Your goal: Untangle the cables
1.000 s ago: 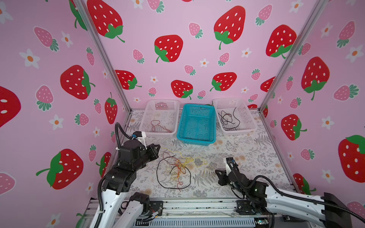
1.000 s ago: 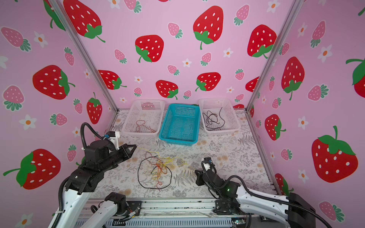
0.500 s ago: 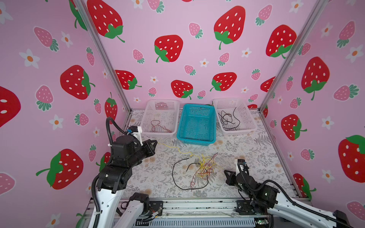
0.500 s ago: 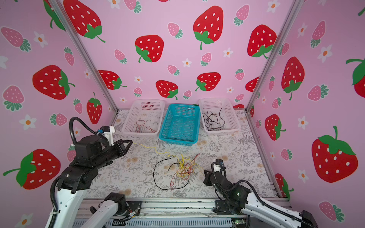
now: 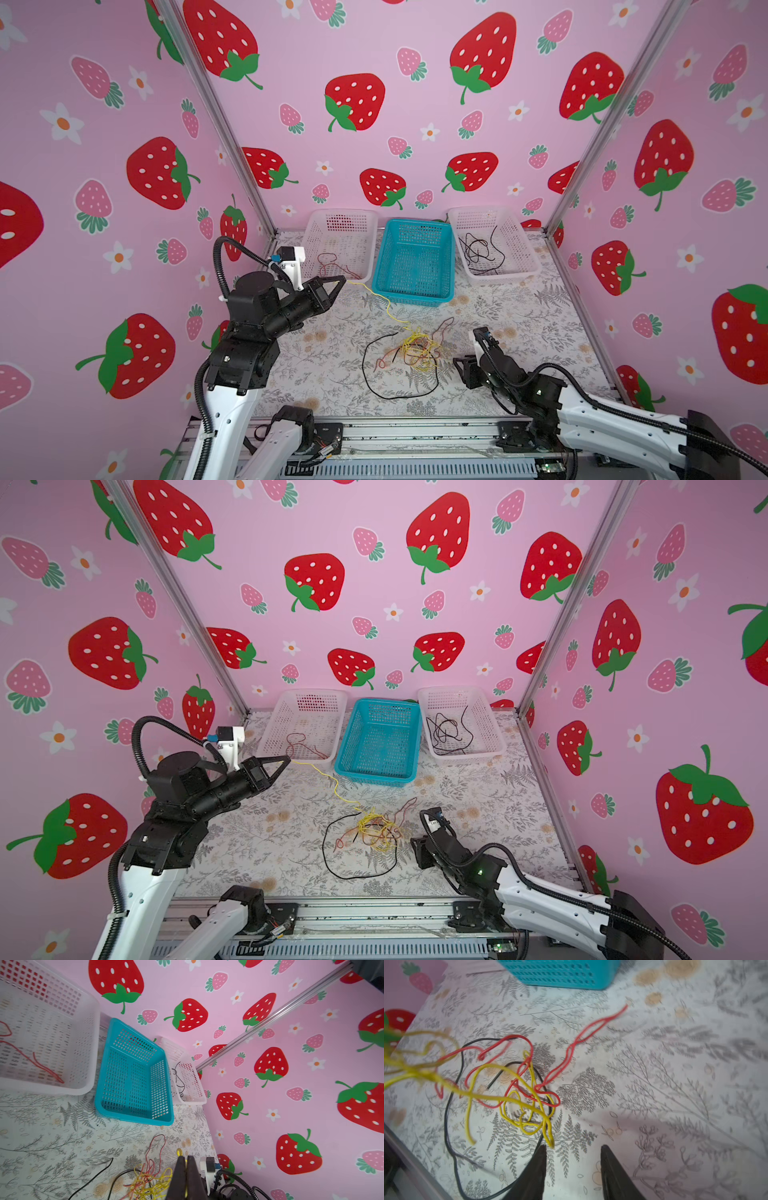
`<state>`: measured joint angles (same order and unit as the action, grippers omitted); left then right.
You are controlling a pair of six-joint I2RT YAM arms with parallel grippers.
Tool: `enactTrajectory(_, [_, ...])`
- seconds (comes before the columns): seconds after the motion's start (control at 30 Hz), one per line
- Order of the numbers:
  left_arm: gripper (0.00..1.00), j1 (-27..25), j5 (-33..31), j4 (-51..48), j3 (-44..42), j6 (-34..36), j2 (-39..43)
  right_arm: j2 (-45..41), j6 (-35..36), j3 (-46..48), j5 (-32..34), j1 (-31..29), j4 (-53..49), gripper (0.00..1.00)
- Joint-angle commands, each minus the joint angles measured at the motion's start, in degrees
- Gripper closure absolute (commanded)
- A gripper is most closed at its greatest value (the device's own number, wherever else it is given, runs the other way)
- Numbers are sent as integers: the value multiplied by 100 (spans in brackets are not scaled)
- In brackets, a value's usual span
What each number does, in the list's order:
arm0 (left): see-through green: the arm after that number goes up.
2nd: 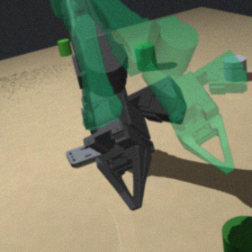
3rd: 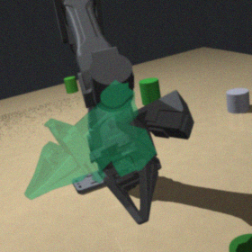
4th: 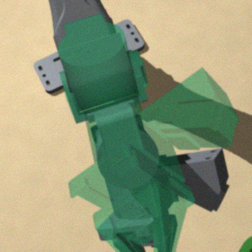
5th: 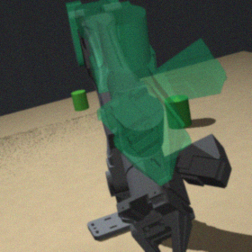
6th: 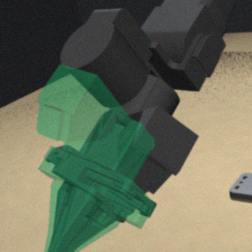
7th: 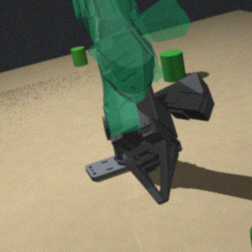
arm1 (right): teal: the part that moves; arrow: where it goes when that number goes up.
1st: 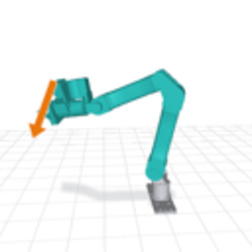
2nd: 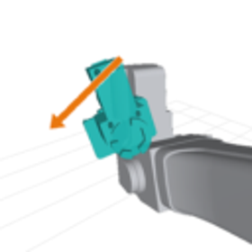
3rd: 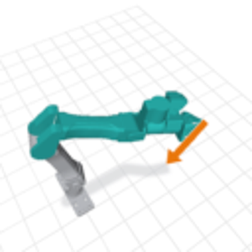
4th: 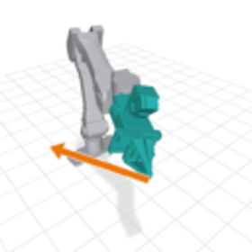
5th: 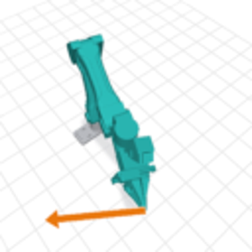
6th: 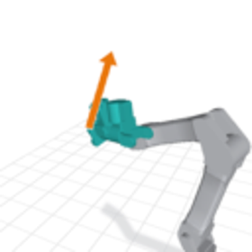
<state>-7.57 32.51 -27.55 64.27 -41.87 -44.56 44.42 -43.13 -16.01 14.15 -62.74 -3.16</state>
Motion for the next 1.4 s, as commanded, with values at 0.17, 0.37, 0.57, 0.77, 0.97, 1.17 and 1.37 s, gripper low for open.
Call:
enactTrajectory(0.17, [100, 44, 588, -55, 249, 11, 26, -166, 1673, -762, -654, 16, 1117, 41])
enactTrajectory(0.37, [100, 42, 704, -84, 209, -34, 43, 630, 2483, -922, -1708, -51, 2205, 42])
enactTrajectory(0.57, [100, 32, 765, -84, 193, -102, 38, 1405, 3048, -1075, -1505, -69, 2734, 44])
enactTrajectory(0.77, [100, 22, 774, -63, 122, -132, 52, 1937, 3276, -1220, -1795, -63, 3062, 52])
enactTrajectory(0.97, [100, 19, 715, -163, 99, -31, 87, 2033, 3241, -1205, -1927, -67, 3207, 88])
enactTrajectory(1.17, [100, 26, 387, -602, 0, 314, 193, 1687, 3170, -1087, -1754, -67, 3001, 100])
enactTrajectory(1.37, [100, 37, -560, -1713, -27, 1104, 202, 385, 2715, -653, -1065, 126, 2710, 100])
